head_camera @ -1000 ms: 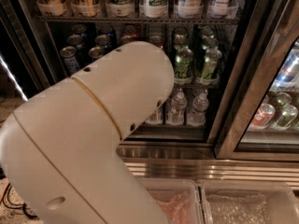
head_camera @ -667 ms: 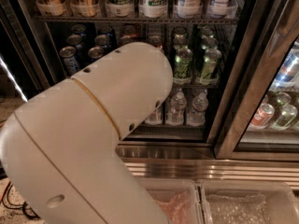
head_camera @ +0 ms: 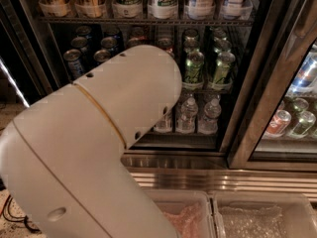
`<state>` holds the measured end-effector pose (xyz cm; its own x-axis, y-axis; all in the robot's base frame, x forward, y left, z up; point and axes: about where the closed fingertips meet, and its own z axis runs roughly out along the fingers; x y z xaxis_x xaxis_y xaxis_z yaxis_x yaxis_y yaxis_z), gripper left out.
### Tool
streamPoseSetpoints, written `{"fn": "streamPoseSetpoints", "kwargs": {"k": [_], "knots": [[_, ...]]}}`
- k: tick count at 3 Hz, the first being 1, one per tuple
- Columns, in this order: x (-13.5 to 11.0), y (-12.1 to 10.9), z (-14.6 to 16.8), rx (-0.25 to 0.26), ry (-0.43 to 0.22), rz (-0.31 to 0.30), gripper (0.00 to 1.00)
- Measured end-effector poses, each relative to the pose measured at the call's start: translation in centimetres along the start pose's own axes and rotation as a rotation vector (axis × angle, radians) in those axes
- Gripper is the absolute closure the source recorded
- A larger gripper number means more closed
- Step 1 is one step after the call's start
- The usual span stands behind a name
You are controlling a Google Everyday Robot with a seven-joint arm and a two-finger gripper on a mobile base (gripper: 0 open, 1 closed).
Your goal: Pick redbull can from bottom shelf of fridge
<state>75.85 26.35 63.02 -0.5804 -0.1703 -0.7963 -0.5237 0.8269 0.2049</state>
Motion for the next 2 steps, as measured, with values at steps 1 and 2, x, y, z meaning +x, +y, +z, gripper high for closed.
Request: {"fn": "streamPoseSetpoints", "kwargs": {"k": [1,2], "knots": [[0.0,0.0,0.0,0.0,0.0,0.0,0.9],[0.52,0.05,-0.78,-0.026,0.006,-0.006,1.0]]}}
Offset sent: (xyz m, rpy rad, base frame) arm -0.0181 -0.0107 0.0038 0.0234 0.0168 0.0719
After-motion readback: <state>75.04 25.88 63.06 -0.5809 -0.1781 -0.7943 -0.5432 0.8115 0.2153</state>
